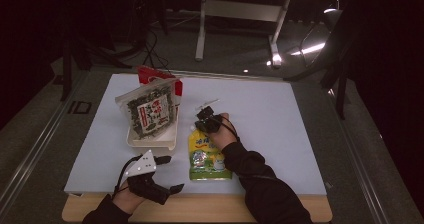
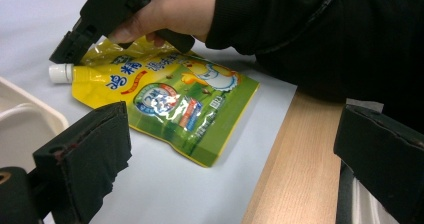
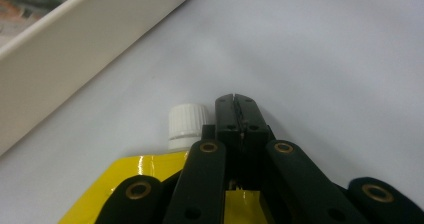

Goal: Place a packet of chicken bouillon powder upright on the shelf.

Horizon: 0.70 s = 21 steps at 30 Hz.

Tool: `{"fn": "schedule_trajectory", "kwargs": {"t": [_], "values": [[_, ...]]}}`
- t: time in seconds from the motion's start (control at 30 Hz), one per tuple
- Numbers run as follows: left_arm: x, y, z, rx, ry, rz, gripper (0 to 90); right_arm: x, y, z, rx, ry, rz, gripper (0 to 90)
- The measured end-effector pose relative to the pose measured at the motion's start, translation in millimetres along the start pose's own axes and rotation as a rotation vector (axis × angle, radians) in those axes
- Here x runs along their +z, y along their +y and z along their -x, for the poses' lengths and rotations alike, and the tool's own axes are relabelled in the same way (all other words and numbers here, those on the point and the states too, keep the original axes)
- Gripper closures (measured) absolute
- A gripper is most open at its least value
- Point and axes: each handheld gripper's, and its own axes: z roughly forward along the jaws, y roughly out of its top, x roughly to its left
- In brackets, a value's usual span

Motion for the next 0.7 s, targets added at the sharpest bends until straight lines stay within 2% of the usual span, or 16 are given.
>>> {"fn": "schedule_trajectory", "kwargs": {"t": [0.17, 0.27, 0.37, 0.4, 0.5, 0.6, 0.7], "values": [[2.3, 1.4, 0.1, 0.007, -0.011, -0.003, 2.4, -3.7, -3.8, -4.8, -0.005, -0.001, -0.005, 89.9], [2.7, 1.9, -0.2, 0.005, -0.012, -0.001, 2.5, -5.2, -2.8, -3.6, -0.006, -0.001, 0.001, 86.9], [3.9, 2.3, -1.2, 0.006, -0.018, -0.001, 2.5, -11.3, -0.5, -1.6, -0.026, -0.027, 0.026, 85.4], [4.3, 2.3, -1.3, 0.007, -0.018, -0.003, 2.5, -14.5, 0.4, -0.5, -0.030, -0.030, 0.043, 84.3], [5.0, 2.2, -1.1, 0.009, -0.020, -0.005, 2.5, -21.6, 3.0, 2.2, -0.044, -0.031, 0.047, 79.0], [5.9, 2.5, -0.4, 0.014, -0.024, -0.005, 2.5, -40.0, 4.9, 5.6, -0.095, -0.016, 0.092, 75.5], [6.5, 2.9, -0.9, 0.016, -0.026, -0.003, 2.5, -47.7, 4.9, 5.1, -0.104, -0.020, 0.094, 74.0]]}}
